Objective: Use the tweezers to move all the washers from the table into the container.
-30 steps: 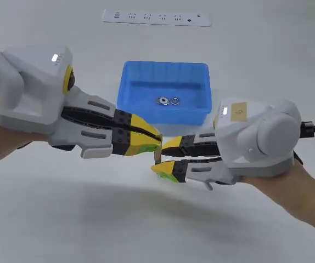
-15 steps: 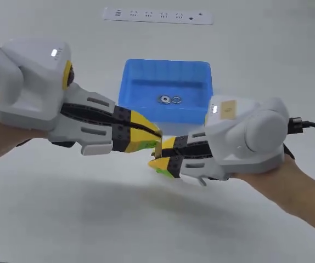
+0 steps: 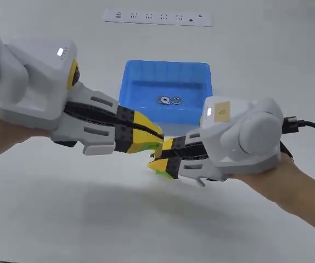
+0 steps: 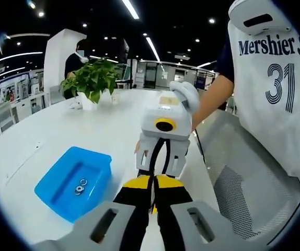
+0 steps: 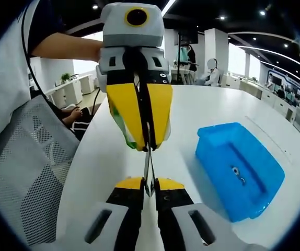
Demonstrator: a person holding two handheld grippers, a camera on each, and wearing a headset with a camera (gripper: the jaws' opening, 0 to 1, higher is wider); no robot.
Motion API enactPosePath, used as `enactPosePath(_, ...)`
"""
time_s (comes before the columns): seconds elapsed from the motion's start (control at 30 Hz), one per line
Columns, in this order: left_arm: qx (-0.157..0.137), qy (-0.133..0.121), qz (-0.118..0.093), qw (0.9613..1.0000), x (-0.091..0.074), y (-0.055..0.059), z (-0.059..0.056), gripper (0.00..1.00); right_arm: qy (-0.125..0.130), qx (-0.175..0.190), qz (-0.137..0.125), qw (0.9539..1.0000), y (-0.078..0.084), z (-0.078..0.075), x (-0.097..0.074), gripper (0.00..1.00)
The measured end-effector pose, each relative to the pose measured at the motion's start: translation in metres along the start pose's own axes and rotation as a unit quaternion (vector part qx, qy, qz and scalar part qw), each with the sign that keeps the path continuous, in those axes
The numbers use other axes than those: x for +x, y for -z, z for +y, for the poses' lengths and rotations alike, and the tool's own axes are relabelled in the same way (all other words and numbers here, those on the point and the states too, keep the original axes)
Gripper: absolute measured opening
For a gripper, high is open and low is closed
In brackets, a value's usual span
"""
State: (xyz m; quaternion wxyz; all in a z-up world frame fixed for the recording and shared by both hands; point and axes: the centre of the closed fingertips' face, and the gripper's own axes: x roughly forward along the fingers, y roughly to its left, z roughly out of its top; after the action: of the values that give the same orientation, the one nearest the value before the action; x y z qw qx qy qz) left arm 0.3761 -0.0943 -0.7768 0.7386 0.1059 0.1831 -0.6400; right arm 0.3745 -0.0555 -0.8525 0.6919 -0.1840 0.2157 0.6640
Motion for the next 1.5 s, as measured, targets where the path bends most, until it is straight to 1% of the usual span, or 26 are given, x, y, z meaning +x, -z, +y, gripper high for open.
enactPosePath(0.07, -0.001, 0.004, 0.0, 1.0, 0.0, -0.001, -0.001, 0.05, 0.001, -0.003, 0.0, 1.0, -0.001, 0.0, 0.0, 0.09)
enactPosePath(0.2, 0.0, -0.002, 0.003, 1.0, -0.003, 0.002, 0.001, 0.05, 0.005, -0.009, 0.007, 0.9999, 0.001, 0.0, -0.001, 0.09)
enactPosePath(0.33, 0.002, -0.002, 0.006, 1.0, -0.006, 0.004, -0.001, 0.05, 0.006, -0.01, 0.01, 0.9999, 0.002, 0.001, -0.003, 0.09)
enactPosePath(0.47, 0.007, -0.001, -0.002, 1.0, -0.009, -0.003, -0.003, 0.05, 0.01, -0.016, 0.002, 0.9998, -0.005, 0.004, -0.007, 0.09)
enactPosePath(0.53, 0.01, -0.001, -0.004, 0.9999, -0.009, -0.005, -0.003, 0.05, 0.017, -0.02, -0.002, 0.9997, -0.006, 0.002, -0.01, 0.09)
enactPosePath(0.6, 0.016, 0.001, -0.003, 0.9999, -0.008, -0.006, -0.004, 0.05, 0.025, -0.018, -0.002, 0.9995, -0.005, 0.001, -0.012, 0.1)
enactPosePath(0.8, 0.018, 0.008, -0.008, 0.9998, -0.004, -0.01, -0.007, 0.05, 0.044, -0.017, -0.003, 0.9989, -0.003, -0.001, -0.019, 0.12)
enactPosePath(1.03, 0.021, 0.011, -0.009, 0.9997, 0.002, -0.012, -0.004, 0.05, 0.058, -0.013, -0.002, 0.9982, 0.001, -0.006, -0.025, 0.12)
enactPosePath(1.17, 0.023, 0.012, -0.006, 0.9997, 0.008, -0.012, -0.005, 0.05, 0.059, -0.011, 0.001, 0.9982, 0.003, -0.009, -0.023, 0.12)
enactPosePath(1.5, 0.016, 0.014, -0.001, 0.9998, 0.009, -0.007, 0.001, 0.05, 0.052, 0.001, 0.0, 0.9986, 0.007, -0.012, -0.016, 0.12)
